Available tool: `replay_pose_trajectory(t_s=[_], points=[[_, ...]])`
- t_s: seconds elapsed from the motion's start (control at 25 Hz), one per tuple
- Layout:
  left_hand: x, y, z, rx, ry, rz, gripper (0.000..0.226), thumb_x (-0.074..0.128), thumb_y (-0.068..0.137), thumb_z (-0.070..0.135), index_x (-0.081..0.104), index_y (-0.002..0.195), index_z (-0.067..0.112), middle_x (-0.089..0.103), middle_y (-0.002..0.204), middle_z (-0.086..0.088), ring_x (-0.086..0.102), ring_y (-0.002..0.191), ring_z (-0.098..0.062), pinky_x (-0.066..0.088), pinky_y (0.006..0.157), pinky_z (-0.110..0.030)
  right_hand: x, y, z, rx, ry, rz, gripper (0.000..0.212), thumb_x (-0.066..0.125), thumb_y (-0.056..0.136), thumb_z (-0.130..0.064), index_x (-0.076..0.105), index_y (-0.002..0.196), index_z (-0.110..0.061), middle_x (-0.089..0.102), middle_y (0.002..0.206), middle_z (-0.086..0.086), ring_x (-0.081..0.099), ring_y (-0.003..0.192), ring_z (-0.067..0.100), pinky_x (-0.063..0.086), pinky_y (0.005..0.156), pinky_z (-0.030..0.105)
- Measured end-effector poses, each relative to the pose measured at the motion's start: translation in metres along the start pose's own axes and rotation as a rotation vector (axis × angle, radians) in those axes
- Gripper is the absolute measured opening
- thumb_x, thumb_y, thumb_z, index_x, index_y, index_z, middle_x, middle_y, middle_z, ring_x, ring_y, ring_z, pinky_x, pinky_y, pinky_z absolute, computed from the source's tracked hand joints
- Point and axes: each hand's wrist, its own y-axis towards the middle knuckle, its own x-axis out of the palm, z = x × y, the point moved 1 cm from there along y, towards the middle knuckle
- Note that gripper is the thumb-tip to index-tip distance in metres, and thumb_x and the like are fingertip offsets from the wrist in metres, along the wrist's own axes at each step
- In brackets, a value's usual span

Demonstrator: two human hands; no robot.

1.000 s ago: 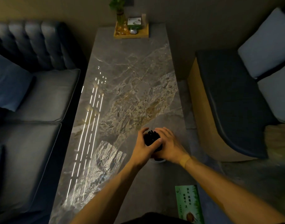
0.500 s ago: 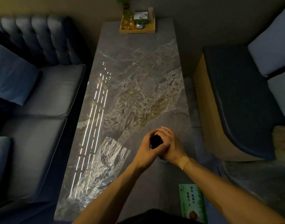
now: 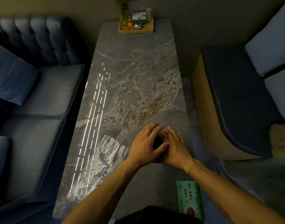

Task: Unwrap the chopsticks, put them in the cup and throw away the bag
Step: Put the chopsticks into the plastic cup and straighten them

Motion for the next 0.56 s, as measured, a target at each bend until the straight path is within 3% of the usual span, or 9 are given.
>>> replay_pose_trajectory(t_s=[0.12, 0.28, 0.44, 0.56], points=[[0.002, 0.002, -0.003, 0.035, 0.097, 0.049, 0.032, 0.052, 0.094, 0.036, 0.061, 0.120, 0.019, 0.059, 0.129, -0.004, 0.058, 0.113, -0.022, 0.055, 0.085, -0.037, 0.002, -0.003, 0.004, 0.018, 0.049, 0.014, 0.118, 0.067, 0.054, -0.073, 0.009, 0.149, -0.033, 0.012, 0.161, -0.007, 0.008, 0.149, 0.020, 0.015, 0.120, 0.051], [0.008, 0.000, -0.004, -0.012, 0.095, 0.097, 0.017, 0.054, 0.094, 0.027, 0.064, 0.099, 0.013, 0.062, 0.105, -0.006, 0.060, 0.088, -0.024, 0.055, 0.064, -0.041, 0.000, -0.003, 0.005, 0.005, 0.109, 0.019, 0.118, 0.072, 0.055, -0.070, 0.012, 0.150, -0.034, 0.019, 0.159, -0.004, 0.029, 0.142, 0.021, 0.032, 0.113, 0.045], [0.017, -0.007, -0.002, -0.081, -0.010, 0.194, 0.019, 0.048, 0.094, 0.026, 0.059, 0.094, 0.010, 0.059, 0.096, -0.007, 0.055, 0.082, -0.022, 0.052, 0.067, -0.038, 0.000, -0.005, 0.005, -0.013, 0.107, 0.037, 0.116, 0.072, 0.057, -0.068, 0.013, 0.151, -0.034, 0.020, 0.159, -0.004, 0.029, 0.142, 0.021, 0.034, 0.112, 0.045], [0.023, -0.012, 0.001, -0.164, -0.074, 0.240, 0.025, 0.042, 0.096, 0.028, 0.059, 0.098, 0.011, 0.061, 0.103, -0.007, 0.056, 0.089, -0.023, 0.052, 0.078, -0.040, 0.000, -0.004, 0.005, -0.029, 0.085, 0.041, 0.114, 0.071, 0.059, -0.068, 0.014, 0.151, -0.032, 0.019, 0.160, -0.003, 0.029, 0.143, 0.021, 0.033, 0.113, 0.044]])
